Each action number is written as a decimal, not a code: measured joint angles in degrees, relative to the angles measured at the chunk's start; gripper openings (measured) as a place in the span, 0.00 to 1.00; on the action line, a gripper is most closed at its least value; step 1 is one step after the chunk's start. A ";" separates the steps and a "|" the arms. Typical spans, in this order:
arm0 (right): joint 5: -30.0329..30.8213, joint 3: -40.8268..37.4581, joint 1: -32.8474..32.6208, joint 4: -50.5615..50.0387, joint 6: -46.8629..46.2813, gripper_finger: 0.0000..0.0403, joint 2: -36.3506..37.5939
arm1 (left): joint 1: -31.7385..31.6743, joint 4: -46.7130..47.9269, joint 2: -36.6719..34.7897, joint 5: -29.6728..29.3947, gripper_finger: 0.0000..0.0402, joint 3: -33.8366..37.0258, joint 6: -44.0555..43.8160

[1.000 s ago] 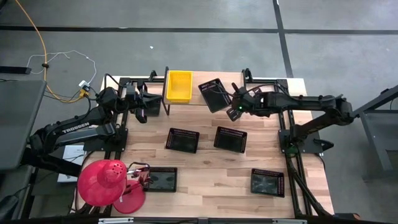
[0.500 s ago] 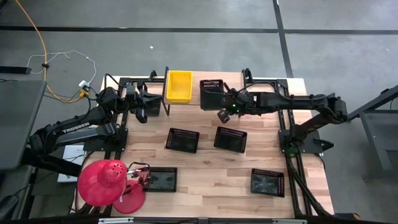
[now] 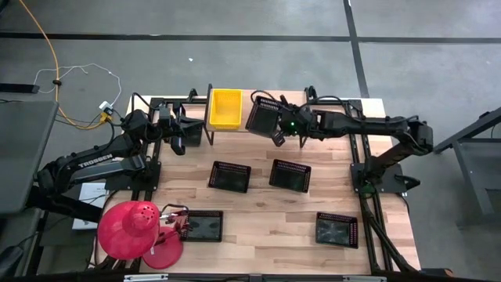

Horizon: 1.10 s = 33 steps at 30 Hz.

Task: Stack baskets on shelf by color
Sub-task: Put the black bin on the shelf

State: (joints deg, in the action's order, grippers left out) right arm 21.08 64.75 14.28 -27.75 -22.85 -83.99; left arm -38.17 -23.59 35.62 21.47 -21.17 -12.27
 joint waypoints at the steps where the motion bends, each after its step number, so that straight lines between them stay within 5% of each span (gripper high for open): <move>1: 0.04 0.00 0.42 0.54 0.52 0.00 0.00 | 0.00 0.00 0.00 0.01 0.00 0.00 0.00; 33: -2.97 0.00 9.39 18.22 5.37 0.00 -3.98 | 0.02 -0.07 0.00 -0.13 0.00 0.00 -0.04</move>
State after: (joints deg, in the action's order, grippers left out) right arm 18.11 64.75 23.67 -9.53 -17.48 -87.96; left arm -38.15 -23.66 35.62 21.34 -21.17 -12.32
